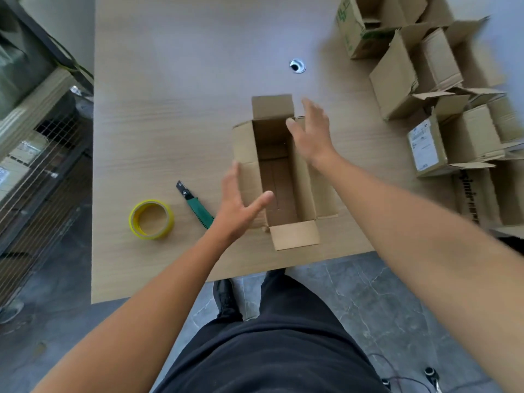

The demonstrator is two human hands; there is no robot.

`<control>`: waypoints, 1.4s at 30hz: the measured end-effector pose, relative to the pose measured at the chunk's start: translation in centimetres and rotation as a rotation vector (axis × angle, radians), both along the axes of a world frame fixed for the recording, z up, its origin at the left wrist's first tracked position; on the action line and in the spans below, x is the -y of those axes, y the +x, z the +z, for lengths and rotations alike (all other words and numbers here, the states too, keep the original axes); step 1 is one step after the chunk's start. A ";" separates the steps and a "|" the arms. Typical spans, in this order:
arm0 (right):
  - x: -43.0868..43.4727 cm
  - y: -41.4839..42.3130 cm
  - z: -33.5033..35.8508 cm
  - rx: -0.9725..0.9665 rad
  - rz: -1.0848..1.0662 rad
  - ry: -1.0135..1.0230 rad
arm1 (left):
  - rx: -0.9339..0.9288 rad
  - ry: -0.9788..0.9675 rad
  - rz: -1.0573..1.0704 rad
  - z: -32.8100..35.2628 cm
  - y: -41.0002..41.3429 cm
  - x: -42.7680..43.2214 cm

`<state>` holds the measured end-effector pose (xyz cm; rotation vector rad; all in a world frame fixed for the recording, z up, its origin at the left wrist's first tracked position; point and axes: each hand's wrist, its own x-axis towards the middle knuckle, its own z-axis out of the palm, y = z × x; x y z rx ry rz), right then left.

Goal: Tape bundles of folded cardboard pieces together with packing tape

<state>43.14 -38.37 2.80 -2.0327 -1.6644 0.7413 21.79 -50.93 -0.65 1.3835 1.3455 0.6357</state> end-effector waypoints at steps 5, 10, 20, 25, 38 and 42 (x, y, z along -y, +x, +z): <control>13.0 2.1 0.8 0.026 0.017 -0.016 | 0.287 -0.377 0.251 0.1 1.0 -0.3; 19.6 7.0 -0.1 0.155 -0.016 -0.154 | 0.437 -0.547 0.170 0.3 7.6 -0.5; 19.0 23.8 1.6 0.620 -0.064 -0.182 | 0.417 -0.599 0.047 0.3 26.4 -3.2; 17.9 29.7 1.4 0.651 0.035 -0.143 | 0.430 -0.593 0.095 -0.2 33.6 -3.6; 17.4 34.5 0.2 0.547 0.003 -0.093 | 0.348 -0.531 0.165 0.5 38.6 -3.4; 17.4 33.8 1.1 0.571 -0.017 -0.068 | 0.210 -0.348 0.080 1.8 36.5 -3.3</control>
